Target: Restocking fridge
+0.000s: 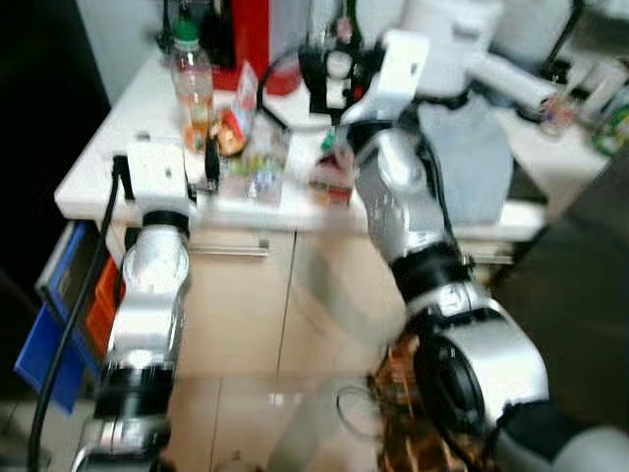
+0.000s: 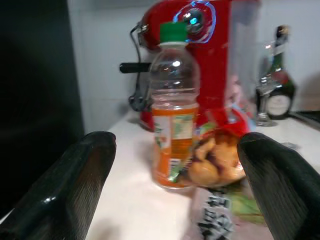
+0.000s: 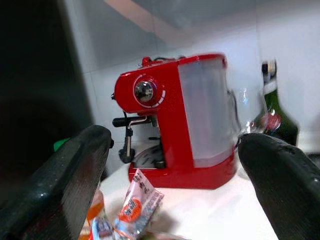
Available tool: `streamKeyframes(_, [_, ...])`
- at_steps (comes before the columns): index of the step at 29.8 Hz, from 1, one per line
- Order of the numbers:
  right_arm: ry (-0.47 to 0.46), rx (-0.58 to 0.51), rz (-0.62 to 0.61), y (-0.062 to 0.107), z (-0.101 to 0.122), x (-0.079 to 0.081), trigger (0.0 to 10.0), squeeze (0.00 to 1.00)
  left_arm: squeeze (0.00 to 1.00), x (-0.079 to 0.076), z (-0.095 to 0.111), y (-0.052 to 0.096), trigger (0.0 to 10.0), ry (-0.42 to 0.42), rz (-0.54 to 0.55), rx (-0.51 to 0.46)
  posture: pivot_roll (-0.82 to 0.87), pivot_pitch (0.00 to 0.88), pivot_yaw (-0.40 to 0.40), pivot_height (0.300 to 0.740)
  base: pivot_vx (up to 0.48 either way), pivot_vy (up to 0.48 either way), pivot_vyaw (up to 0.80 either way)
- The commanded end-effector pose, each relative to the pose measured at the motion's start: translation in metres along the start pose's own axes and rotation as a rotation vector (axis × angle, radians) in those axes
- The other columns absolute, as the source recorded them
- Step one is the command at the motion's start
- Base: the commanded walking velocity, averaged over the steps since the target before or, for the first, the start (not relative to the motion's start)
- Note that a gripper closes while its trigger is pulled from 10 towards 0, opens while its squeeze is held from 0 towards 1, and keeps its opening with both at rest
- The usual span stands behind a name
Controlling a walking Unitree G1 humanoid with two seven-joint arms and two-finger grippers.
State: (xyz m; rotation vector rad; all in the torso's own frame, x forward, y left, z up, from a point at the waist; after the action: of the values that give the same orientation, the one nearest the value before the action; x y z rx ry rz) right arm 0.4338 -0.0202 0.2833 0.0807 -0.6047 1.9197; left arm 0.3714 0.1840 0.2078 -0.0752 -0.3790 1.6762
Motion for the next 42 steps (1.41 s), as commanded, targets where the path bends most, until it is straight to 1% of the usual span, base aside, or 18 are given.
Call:
streamKeyframes(1, [-0.102,0.024,-0.057,0.001,-0.003,-0.009,10.0,0.24,0.00,-0.010,0.005,0.001,10.0,0.001,-0.022,-0.015,0.10,0.000,-0.076,0.740,0.000,0.000,0.00])
streamKeyframes(2, [-0.102,0.024,-0.057,0.001,-0.003,-0.009,10.0,0.24,0.00,-0.010,0.005,0.001,10.0,0.001,-0.022,-0.015,0.10,0.000,-0.076,0.740,0.000,0.000,0.00])
streamKeyframes(3, [-0.134,0.077,-0.097,0.002,-0.014,-0.007,10.0,0.16,0.00,-0.010,0.004,0.002,10.0,0.001,-0.022,-0.012,0.10,0.000,-0.076,0.740,0.000,0.000,0.00])
streamKeyframes(4, [-0.129,0.107,-0.116,0.003,-0.021,-0.006,10.0,0.14,0.00,-0.010,0.004,0.002,10.0,0.002,-0.022,-0.012,0.10,0.000,-0.076,0.740,0.000,0.000,0.00])
streamKeyframes(5, [-0.129,0.107,-0.116,0.003,-0.021,-0.006,10.0,0.14,0.00,-0.010,0.004,0.002,10.0,0.002,-0.022,-0.012,0.10,0.000,-0.076,0.740,0.000,0.000,0.00])
streamKeyframes(8, [-0.098,0.192,-0.160,0.008,-0.042,-0.006,10.0,0.13,0.00,-0.010,0.004,0.003,10.0,0.003,-0.025,-0.011,0.09,0.000,-0.076,0.740,0.000,0.000,0.00])
streamKeyframes(9, [-0.098,0.192,-0.160,0.008,-0.042,-0.006,10.0,0.13,0.00,-0.010,0.004,0.003,10.0,0.003,-0.025,-0.011,0.09,0.000,-0.076,0.740,0.000,0.000,0.00])
streamKeyframes(12, [-0.086,0.261,-0.180,0.010,-0.055,-0.005,10.0,0.13,0.00,-0.010,0.004,0.003,10.0,0.005,-0.029,-0.009,0.10,0.000,-0.078,0.740,0.000,0.000,0.00])
streamKeyframes(17, [-0.006,0.315,-0.187,0.010,-0.058,0.000,10.0,0.13,0.00,-0.011,0.004,0.003,10.0,0.006,-0.031,-0.009,0.10,0.000,-0.081,0.740,0.000,0.000,0.00])
streamKeyframes(18, [0.024,0.329,-0.188,0.010,-0.060,0.001,10.0,0.13,0.00,-0.011,0.004,0.003,10.0,0.006,-0.031,-0.008,0.10,0.000,-0.081,0.740,0.000,0.000,0.00])
streamKeyframes(19, [0.024,0.329,-0.188,0.010,-0.060,0.001,10.0,0.13,0.00,-0.011,0.004,0.003,10.0,0.006,-0.031,-0.008,0.10,0.000,-0.081,0.740,0.000,0.000,0.00])
streamKeyframes(20, [0.065,0.356,-0.197,0.012,-0.065,0.000,10.0,0.13,0.00,-0.011,0.004,0.003,10.0,0.006,-0.033,-0.006,0.10,0.000,-0.082,0.740,0.000,0.000,0.00])
streamKeyframes(22, [0.077,0.368,-0.203,0.013,-0.068,0.000,10.0,0.13,0.00,-0.012,0.004,0.003,10.0,0.006,-0.034,-0.006,0.10,0.000,-0.082,0.740,0.000,0.000,0.00])
streamKeyframes(25, [0.111,0.418,-0.210,0.013,-0.077,0.000,10.0,0.13,0.00,-0.013,0.004,0.003,10.0,0.007,-0.037,-0.005,0.09,0.000,-0.085,0.740,0.000,0.000,0.00])
streamKeyframes(30, [0.123,0.435,-0.198,0.010,-0.079,0.006,10.0,0.13,0.00,-0.014,0.004,0.003,10.0,0.007,-0.036,-0.006,0.11,0.000,-0.097,0.740,0.000,0.000,0.00])
streamKeyframes(33, [0.137,0.451,-0.181,0.009,-0.083,0.013,10.0,0.13,0.00,-0.013,0.004,0.005,10.0,0.006,-0.033,-0.005,0.12,0.000,-0.105,0.740,0.000,0.000,0.00])
streamKeyframes(38, [0.152,0.452,-0.189,0.006,-0.081,0.013,10.0,0.13,0.00,-0.010,0.003,0.009,10.0,0.000,-0.023,0.000,0.13,0.000,-0.115,0.740,0.000,0.000,0.00])
streamKeyframes(42, [0.159,0.451,-0.225,0.005,-0.077,0.006,10.0,0.14,0.00,-0.007,0.001,0.011,10.0,-0.004,-0.017,0.006,0.13,0.000,-0.118,0.740,0.000,0.000,0.00])
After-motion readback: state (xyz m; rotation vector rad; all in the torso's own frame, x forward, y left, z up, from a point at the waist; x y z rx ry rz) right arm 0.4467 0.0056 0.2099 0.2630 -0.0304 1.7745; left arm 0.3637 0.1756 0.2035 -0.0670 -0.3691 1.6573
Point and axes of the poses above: a point about 5 cm out from each wrist's last joint towards the gripper, its own y axis pointing back from the gripper into the wrist, its own z axis along the axis of the wrist's last joint, x = y × z, the point moved 5 cm from there along -y, pointing out of the wrist towards the gripper
